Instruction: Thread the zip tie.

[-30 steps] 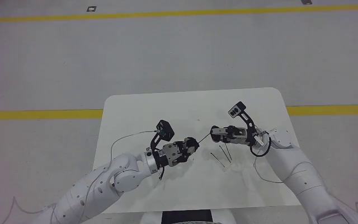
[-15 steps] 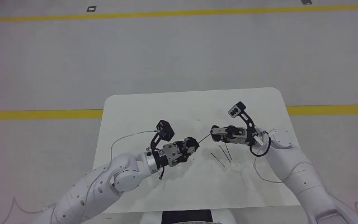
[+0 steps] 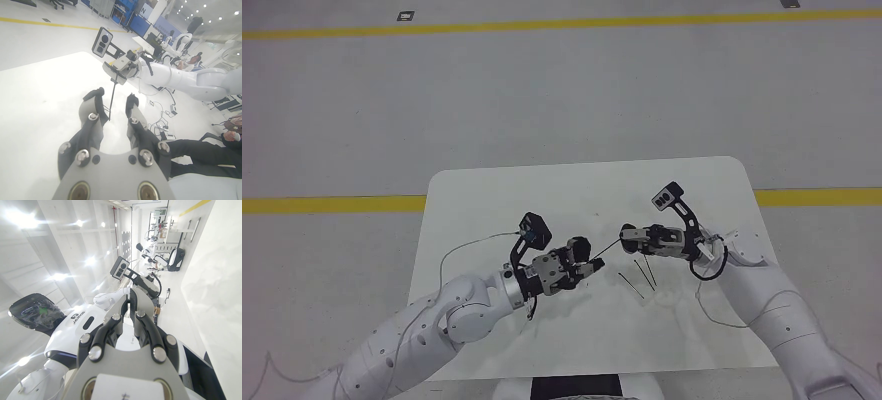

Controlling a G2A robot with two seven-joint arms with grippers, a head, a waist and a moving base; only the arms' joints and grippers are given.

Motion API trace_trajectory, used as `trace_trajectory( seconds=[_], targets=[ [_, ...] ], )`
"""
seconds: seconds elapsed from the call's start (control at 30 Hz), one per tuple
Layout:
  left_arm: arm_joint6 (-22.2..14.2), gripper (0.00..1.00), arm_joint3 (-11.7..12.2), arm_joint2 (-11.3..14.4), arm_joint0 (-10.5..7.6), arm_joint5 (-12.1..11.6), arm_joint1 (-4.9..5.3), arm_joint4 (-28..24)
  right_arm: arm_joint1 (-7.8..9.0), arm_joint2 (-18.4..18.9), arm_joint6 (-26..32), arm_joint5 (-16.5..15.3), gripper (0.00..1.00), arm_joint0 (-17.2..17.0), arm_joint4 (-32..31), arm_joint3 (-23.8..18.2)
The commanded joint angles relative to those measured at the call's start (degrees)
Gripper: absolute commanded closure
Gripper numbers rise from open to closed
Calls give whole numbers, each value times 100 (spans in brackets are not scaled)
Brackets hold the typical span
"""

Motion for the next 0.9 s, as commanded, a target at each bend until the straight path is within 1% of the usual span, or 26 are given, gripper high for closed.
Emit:
trace_trajectory(
  seconds=[0.0,0.13,0.17,0.2,0.23,0.37,0.4,0.43,0.47,0.77,0.8,0.83,0.87],
  targets=[
    [4,0,9,-25,23,-2,-10,-22,-9,22,0,0,100,-13,-14,-13],
    [15,0,12,-80,73,-58,-27,-129,-31,93,0,0,100,-41,-28,-41],
    [-8,0,21,-97,84,-31,-30,-162,-35,113,0,0,100,-48,-39,-54],
    [-77,0,39,-111,99,76,-37,-216,-39,150,0,0,100,-50,-99,-99],
    [-106,0,13,-108,109,116,-49,-313,-42,183,0,0,100,-66,-131,-131],
    [-154,0,64,-139,146,41,-104,-1098,-64,327,0,0,100,-161,-235,-315],
    [-280,0,74,-141,142,33,-121,-1414,-73,375,0,0,100,-195,-259,-374],
    [-373,0,95,-163,111,82,-129,-1549,-80,402,0,0,100,-223,-275,-402],
    [-391,0,100,-175,97,122,-132,-1554,-86,417,0,0,100,-251,-276,-401],
    [-391,0,100,-175,97,122,-132,-1554,-93,445,0,0,100,-266,-300,-387],
    [-350,0,115,-180,118,144,-142,-1640,-97,448,-82,0,100,-276,-308,-434],
    [-338,0,115,-168,155,18,-158,-1904,-103,458,-134,0,100,-292,-335,-545],
    [-399,0,155,-175,168,-89,-174,-2301,-111,497,-98,0,100,-309,-376,-649]
  ],
)
